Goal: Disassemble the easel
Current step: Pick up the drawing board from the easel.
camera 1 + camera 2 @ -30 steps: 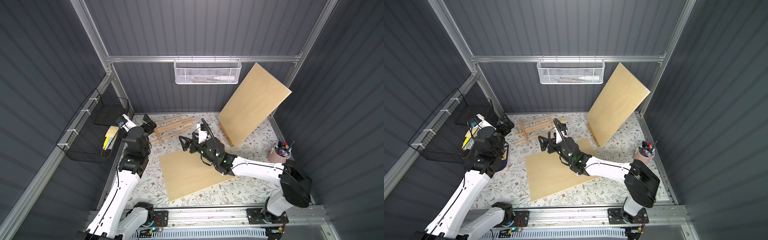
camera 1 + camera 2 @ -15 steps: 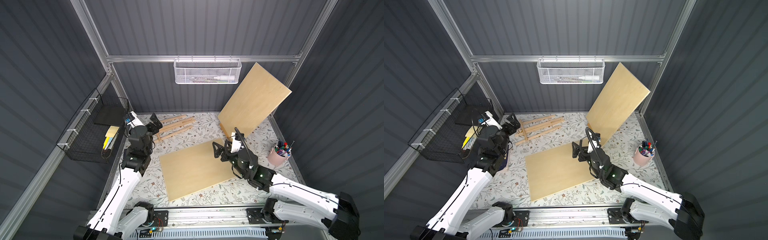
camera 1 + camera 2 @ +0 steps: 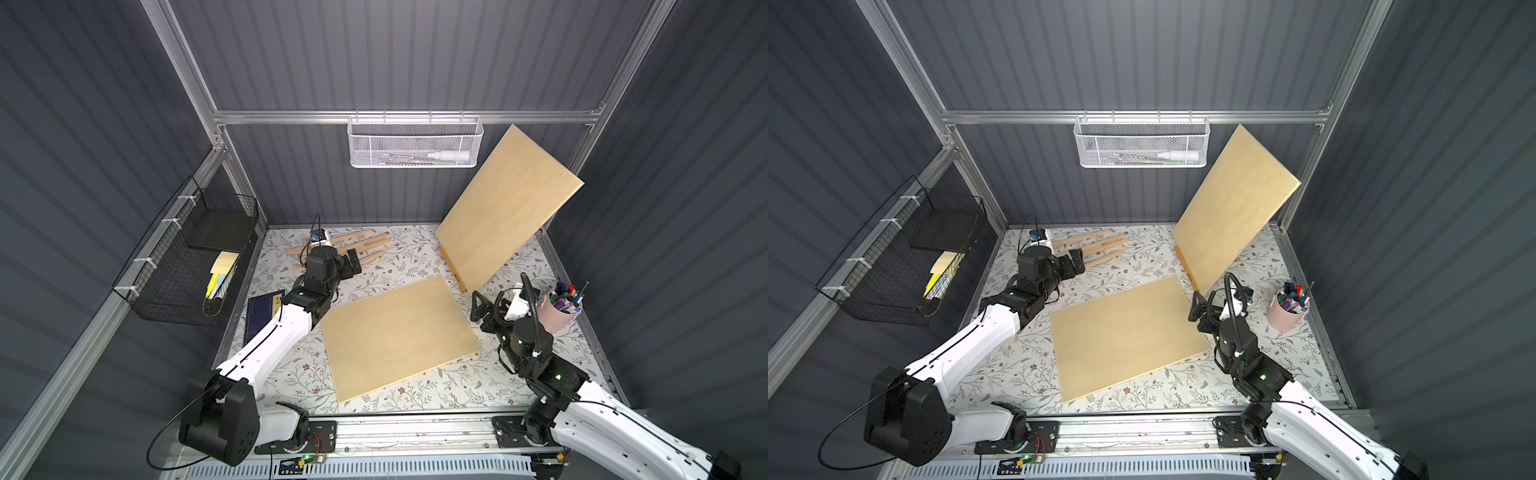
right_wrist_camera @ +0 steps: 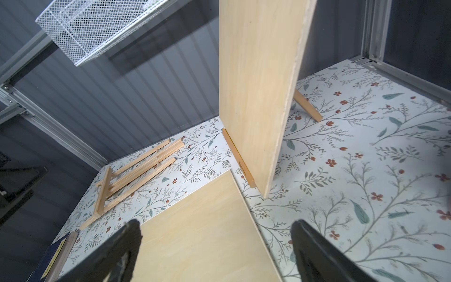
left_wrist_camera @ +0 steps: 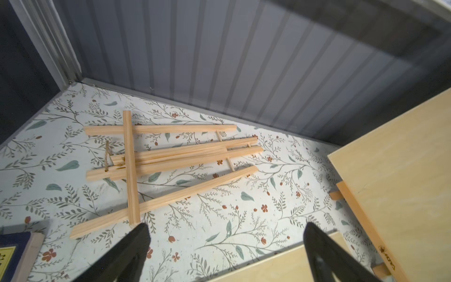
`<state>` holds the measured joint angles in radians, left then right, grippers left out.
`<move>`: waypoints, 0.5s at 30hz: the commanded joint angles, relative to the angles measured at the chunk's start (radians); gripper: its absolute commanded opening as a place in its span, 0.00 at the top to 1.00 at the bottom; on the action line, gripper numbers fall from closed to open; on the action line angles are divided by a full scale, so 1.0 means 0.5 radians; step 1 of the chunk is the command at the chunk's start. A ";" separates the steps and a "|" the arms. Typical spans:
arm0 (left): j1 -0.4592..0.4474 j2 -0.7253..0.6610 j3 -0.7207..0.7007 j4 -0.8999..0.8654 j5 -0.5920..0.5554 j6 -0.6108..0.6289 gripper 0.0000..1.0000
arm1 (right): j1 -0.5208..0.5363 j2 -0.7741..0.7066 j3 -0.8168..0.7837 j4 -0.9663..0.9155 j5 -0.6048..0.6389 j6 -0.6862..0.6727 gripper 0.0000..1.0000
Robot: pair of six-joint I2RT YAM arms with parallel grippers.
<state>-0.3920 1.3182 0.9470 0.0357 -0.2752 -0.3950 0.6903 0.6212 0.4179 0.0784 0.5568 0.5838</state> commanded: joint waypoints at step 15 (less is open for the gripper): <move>-0.205 0.003 0.061 0.021 0.419 0.082 0.01 | -0.629 -0.041 0.281 -0.236 -0.643 -0.113 0.02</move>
<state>-0.4839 1.3380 0.9474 0.0307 -0.1184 -0.3752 0.4129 0.5819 0.4820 0.0048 0.3252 0.5636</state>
